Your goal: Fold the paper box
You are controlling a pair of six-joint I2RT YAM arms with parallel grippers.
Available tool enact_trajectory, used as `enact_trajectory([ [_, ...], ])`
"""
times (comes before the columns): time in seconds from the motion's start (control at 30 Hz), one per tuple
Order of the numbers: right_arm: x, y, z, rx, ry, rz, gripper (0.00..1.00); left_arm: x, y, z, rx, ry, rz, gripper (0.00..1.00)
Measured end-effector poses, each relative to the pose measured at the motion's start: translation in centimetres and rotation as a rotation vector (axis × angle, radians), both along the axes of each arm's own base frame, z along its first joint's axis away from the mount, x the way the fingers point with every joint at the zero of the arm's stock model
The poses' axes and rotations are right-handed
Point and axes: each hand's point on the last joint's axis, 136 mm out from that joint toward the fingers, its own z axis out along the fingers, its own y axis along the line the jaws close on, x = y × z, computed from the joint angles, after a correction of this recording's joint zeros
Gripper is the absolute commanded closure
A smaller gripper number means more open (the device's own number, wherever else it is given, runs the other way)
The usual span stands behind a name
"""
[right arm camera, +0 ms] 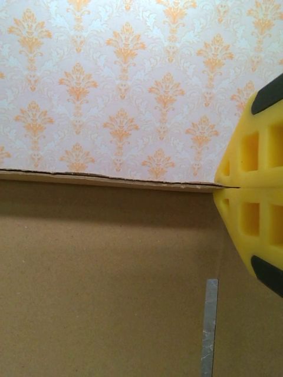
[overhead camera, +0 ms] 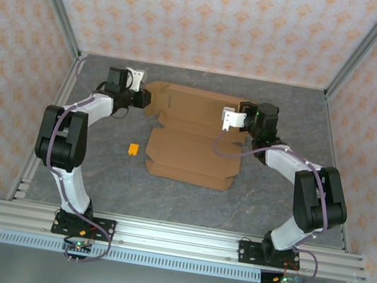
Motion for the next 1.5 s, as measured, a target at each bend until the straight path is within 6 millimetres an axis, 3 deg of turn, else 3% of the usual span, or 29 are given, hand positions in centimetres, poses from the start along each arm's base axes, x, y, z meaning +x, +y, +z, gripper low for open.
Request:
enact_trajectory([
  [0.1, -0.1, 0.3, 0.0, -0.001, 0.000, 0.009, 1.00, -1.1, -0.1, 0.6, 0.003, -0.027, 0.000, 0.94],
  [0.27, -0.1, 0.3, 0.0, -0.001, -0.002, 0.008, 1.00, -2.3, -0.7, 1.6, 0.037, -0.079, 0.010, 0.94],
  [0.53, 0.0, 0.1, 0.2, -0.009, -0.011, -0.007, 1.00, -3.7, -3.3, 1.7, 0.116, -0.129, -0.007, 0.94],
  [1.0, 0.0, 0.1, 0.2, -0.016, -0.013, -0.007, 1.00, -4.0, -5.2, 1.8, 0.148, -0.170, -0.014, 0.95],
  [1.3, 0.1, -0.1, 0.2, -0.018, -0.014, -0.017, 1.00, -4.1, -8.1, 0.9, 0.152, -0.173, -0.039, 0.85],
  [1.5, 0.1, -0.1, 0.2, -0.020, -0.015, -0.021, 1.00, -3.3, -8.8, 0.8, 0.162, -0.183, -0.039, 0.78],
])
